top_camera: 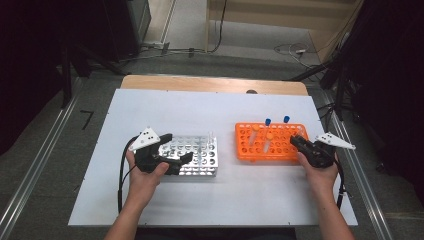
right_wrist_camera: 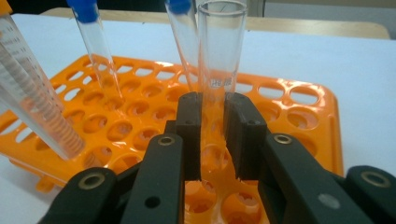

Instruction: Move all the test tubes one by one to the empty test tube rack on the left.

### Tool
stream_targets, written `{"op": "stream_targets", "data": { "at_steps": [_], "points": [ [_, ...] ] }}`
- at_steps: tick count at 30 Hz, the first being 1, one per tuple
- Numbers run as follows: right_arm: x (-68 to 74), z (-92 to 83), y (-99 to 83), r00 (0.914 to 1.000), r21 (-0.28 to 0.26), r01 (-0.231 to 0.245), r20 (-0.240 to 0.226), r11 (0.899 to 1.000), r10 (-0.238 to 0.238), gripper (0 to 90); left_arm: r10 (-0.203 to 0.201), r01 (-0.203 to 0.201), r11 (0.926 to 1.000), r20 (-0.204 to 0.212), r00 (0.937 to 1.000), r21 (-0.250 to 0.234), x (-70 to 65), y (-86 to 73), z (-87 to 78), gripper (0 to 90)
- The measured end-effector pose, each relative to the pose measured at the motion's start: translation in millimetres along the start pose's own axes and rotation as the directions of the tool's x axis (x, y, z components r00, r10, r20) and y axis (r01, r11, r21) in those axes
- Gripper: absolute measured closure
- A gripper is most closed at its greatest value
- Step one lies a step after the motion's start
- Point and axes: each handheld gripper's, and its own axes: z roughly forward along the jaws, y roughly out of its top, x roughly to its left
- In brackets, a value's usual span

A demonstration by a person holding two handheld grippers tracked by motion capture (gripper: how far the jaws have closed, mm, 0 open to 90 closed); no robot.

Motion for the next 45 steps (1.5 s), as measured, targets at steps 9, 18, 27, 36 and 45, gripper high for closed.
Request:
{"op": "stream_targets", "data": {
  "at_steps": [9, 18, 27, 36, 45],
  "points": [
    [7.1, -15.3, 13.2, 0.9993, -0.048, 0.019, -0.033, 0.999, -0.020, 74.0, 0.002, -0.002, 1.0000, -0.002, 1.0000, -0.001, -1.1, 0.8, -0.3, 0.0],
    [20.5, -30.2, 21.2, 0.9924, -0.046, 0.039, -0.115, 0.998, -0.044, 74.1, 0.013, -0.013, 0.9999, 0.006, 0.9999, 0.000, -5.1, 2.1, 0.0, 0.0],
    [41.4, -38.8, 21.8, 0.9516, -0.030, 0.117, -0.283, 0.993, -0.121, 74.1, 0.021, -0.021, 0.9998, 0.011, 0.9997, 0.005, -8.5, 2.6, 1.8, 0.0],
    [68.7, -30.8, 23.5, 0.9133, -0.029, 0.171, -0.371, 0.985, -0.169, 74.1, 0.037, -0.038, 0.9992, 0.026, 0.9990, 0.016, -15.0, 3.5, 6.3, 0.0],
    [93.7, -23.3, 23.7, 0.8845, -0.024, 0.197, -0.427, 0.980, -0.188, 74.1, 0.050, -0.051, 0.9987, 0.043, 0.9978, 0.011, -22.9, 5.6, 9.3, 0.0]
  ]
}}
